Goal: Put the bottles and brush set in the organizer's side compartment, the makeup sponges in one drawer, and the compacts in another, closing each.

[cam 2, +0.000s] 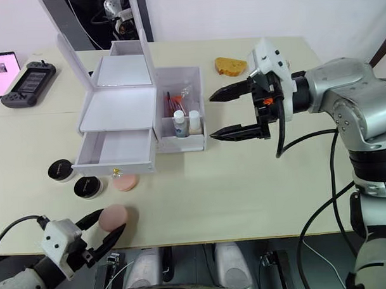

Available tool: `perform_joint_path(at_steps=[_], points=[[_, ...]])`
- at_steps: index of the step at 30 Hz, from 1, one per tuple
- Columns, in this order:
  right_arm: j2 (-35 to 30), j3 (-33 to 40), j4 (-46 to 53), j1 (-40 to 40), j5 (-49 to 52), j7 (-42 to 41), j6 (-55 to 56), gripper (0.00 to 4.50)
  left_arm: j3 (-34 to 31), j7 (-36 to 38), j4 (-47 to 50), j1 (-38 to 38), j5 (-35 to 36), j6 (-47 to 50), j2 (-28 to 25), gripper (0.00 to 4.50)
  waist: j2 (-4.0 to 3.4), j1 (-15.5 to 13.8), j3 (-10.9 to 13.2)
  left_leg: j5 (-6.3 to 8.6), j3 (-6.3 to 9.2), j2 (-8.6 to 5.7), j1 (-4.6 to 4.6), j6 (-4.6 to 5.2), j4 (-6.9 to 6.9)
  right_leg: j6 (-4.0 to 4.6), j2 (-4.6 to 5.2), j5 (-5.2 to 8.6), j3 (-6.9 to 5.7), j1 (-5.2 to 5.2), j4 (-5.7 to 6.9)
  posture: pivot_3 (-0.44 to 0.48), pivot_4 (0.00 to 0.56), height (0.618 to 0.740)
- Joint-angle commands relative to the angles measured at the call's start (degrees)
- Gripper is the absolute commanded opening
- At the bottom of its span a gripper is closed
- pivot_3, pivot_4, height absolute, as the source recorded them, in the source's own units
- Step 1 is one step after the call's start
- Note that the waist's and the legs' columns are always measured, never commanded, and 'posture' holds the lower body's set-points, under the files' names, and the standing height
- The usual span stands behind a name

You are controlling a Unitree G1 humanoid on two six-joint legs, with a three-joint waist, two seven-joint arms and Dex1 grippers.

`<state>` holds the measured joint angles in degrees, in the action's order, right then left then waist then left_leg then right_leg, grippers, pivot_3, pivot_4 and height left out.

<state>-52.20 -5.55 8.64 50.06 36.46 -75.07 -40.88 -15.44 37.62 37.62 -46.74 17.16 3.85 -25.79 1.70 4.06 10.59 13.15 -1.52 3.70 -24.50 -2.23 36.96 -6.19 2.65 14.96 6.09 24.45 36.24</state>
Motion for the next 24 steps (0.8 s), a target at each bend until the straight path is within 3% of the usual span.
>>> perform_joint_path(at_steps=[1, 6, 9, 12, 16, 19, 21, 24], points=[[0.31, 1.23, 0.59, 1.58, -0.18, -0.48, 0.51, 4.5, -3.33, 2.14, -1.01, -1.04, 2.22, -4.02, 0.11, 2.67, 0.0, 0.01, 0.0, 0.0, 0.0, 0.0, 0.01, 0.0, 0.0, 0.0, 0.0, 0.0, 0.0, 0.01, 0.0, 0.0, 0.15, 0.74], [0.19, 1.67, 1.16, 0.84, 0.3, -1.49, 0.18, 4.5, -11.25, 10.96, 1.97, -5.2, 14.25, -5.28, -2.38, 2.67, 0.04, 0.12, 0.01, 0.01, -0.02, 0.0, 0.01, -0.02, 0.02, 0.01, 0.05, 0.0, 0.0, 0.14, -0.06, 0.0, 0.15, 0.74], [0.43, 1.72, 0.33, 1.03, 0.69, -3.37, 0.75, 4.5, -20.59, 17.05, 4.02, -9.6, 24.68, -3.37, -5.64, 2.67, 0.05, 0.14, 0.02, 0.01, -0.03, 0.0, 0.01, -0.02, -0.01, 0.01, 0.06, 0.0, 0.0, 0.19, -0.09, 0.0, 0.15, 0.74], [1.76, 1.06, -1.47, 2.45, 0.3, -5.1, 1.79, 4.5, -33.14, 20.5, 4.89, -12.46, 38.14, 2.95, -12.04, 2.67, 0.0, 0.22, 0.06, 0.01, -0.03, 0.03, 0.02, -0.02, 0.0, 0.02, 0.04, 0.0, -0.01, 0.21, -0.08, 0.0, 0.15, 0.74], [4.13, 0.03, -3.05, 3.9, -1.44, -5.26, 3.3, 4.5, -43.03, 15.94, 0.87, -4.32, 46.52, 11.41, -23.48, 2.67, -0.13, -0.11, 0.13, 0.0, 0.01, 0.02, 0.06, -0.02, 0.04, 0.05, 0.02, -0.02, -0.03, 0.19, -0.04, 0.0, 0.15, 0.74], [4.5, 0.43, -2.8, 4.05, -1.72, -4.95, 3.06, 4.5, -41.91, 8.0, -3.14, 6.56, 49.05, 19.07, -33.43, 2.67, -0.13, -0.13, 0.14, 0.0, -0.03, 0.02, 0.05, -0.02, 0.03, 0.05, 0.04, -0.02, -0.03, 0.14, -0.05, 0.0, 0.15, 0.74], [3.88, 1.21, -1.75, 3.15, -1.74, -4.27, 2.51, 4.5, -37.13, 5.7, -6.3, 15.52, 50.33, 22.88, -40.73, 2.67, -0.1, -0.14, 0.16, 0.0, -0.02, 0.01, 0.01, -0.01, 0.03, 0.04, 0.01, -0.02, -0.05, 0.13, -0.02, 0.0, 0.15, 0.74], [3.01, 2.24, -0.06, 1.88, -1.41, -2.82, 1.32, 4.5, -29.23, 4.75, -9.85, 26.0, 47.41, 25.42, -45.45, 2.67, -0.15, 0.03, 0.2, 0.0, -0.06, 0.0, -0.02, -0.01, 0.01, 0.03, 0.01, -0.03, -0.04, 0.0, 0.05, 0.0, 0.15, 0.74]])
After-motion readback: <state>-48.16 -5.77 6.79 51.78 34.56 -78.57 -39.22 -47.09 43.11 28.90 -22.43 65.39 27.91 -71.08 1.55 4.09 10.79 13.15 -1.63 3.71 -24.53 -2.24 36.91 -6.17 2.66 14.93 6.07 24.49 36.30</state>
